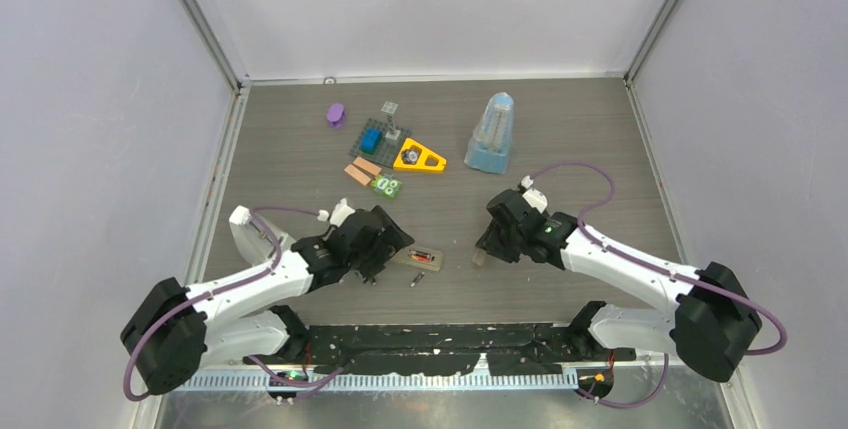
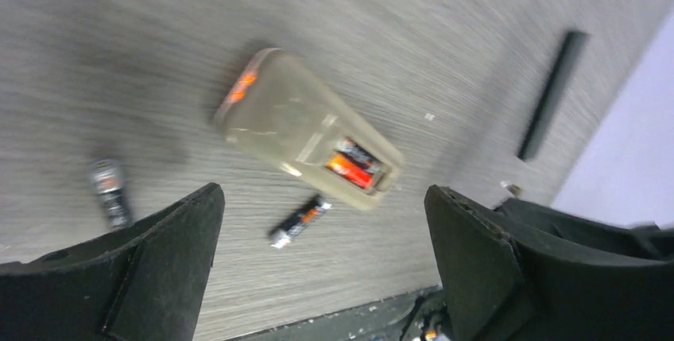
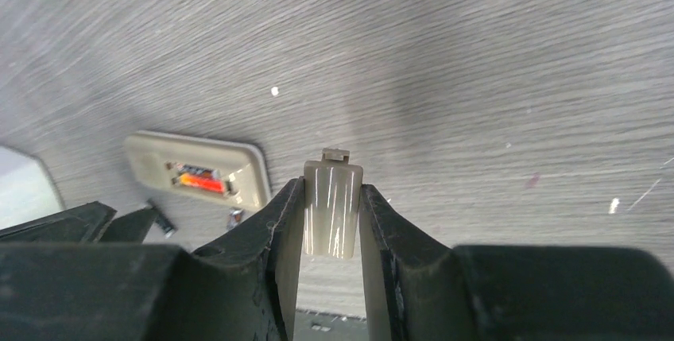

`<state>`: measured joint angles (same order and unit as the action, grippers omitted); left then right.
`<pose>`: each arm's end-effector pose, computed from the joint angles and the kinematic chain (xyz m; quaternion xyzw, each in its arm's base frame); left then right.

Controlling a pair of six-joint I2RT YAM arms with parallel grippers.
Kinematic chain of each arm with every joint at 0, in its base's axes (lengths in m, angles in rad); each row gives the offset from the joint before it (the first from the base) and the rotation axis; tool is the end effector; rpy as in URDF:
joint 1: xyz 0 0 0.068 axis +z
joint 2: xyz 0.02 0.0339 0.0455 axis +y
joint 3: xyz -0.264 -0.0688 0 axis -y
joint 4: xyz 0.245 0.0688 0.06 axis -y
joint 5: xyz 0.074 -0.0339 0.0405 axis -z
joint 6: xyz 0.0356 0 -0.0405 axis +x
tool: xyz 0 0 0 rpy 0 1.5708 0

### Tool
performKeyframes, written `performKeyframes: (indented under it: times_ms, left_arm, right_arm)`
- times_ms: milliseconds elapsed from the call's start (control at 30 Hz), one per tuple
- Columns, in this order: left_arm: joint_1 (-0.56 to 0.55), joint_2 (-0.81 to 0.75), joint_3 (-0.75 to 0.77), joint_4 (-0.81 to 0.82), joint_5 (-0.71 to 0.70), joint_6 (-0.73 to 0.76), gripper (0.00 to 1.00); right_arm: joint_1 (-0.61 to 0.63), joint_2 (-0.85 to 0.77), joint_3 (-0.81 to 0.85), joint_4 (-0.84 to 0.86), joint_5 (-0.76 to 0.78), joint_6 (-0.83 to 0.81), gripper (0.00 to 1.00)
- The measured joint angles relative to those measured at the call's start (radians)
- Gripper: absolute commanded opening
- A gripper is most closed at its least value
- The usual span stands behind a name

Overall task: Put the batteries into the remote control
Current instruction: Pick up the battery cover at the center of the board.

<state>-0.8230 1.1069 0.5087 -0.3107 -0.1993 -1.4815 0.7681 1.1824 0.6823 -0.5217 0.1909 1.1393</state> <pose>0.1446 -0.1455 0.1753 -0.3349 0.8800 -0.2572 0.2174 0.1634 0.1484 0.2001 0.2022 0.9370 0.1670 0.2310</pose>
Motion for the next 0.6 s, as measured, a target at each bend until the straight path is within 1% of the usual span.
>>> performKeyframes:
  times_ms: [100, 167, 267, 400, 467, 600]
  left_arm:
    - [-0.003, -0.035, -0.002, 0.095, 0.034, 0.087, 0.93]
    - [-0.006, -0.056, -0.005, 0.187, 0.066, 0.166, 0.89]
    - [-0.018, -0.077, -0.012, 0.313, 0.128, 0.296, 0.85]
    - [-0.043, -0.116, -0.044, 0.473, 0.21, 0.449, 0.84]
    - [-0.05, -0.132, -0.069, 0.534, 0.242, 0.495, 0.84]
    - [-0.061, -0.118, -0.095, 0.633, 0.301, 0.537, 0.82]
  right_arm:
    - [0.0, -0.039, 0.0, 0.007, -0.034, 0.027, 0.24]
    - [0.0, -0.06, 0.0, 0.015, -0.057, 0.051, 0.24]
    - [0.0, -0.085, 0.0, 0.03, -0.098, 0.094, 0.24]
    - [0.0, -0.125, 0.0, 0.062, -0.16, 0.174, 0.24]
    - [0.0, -0.143, -0.001, 0.081, -0.187, 0.214, 0.24]
    - [0.0, -0.165, -0.01, 0.119, -0.229, 0.287, 0.24]
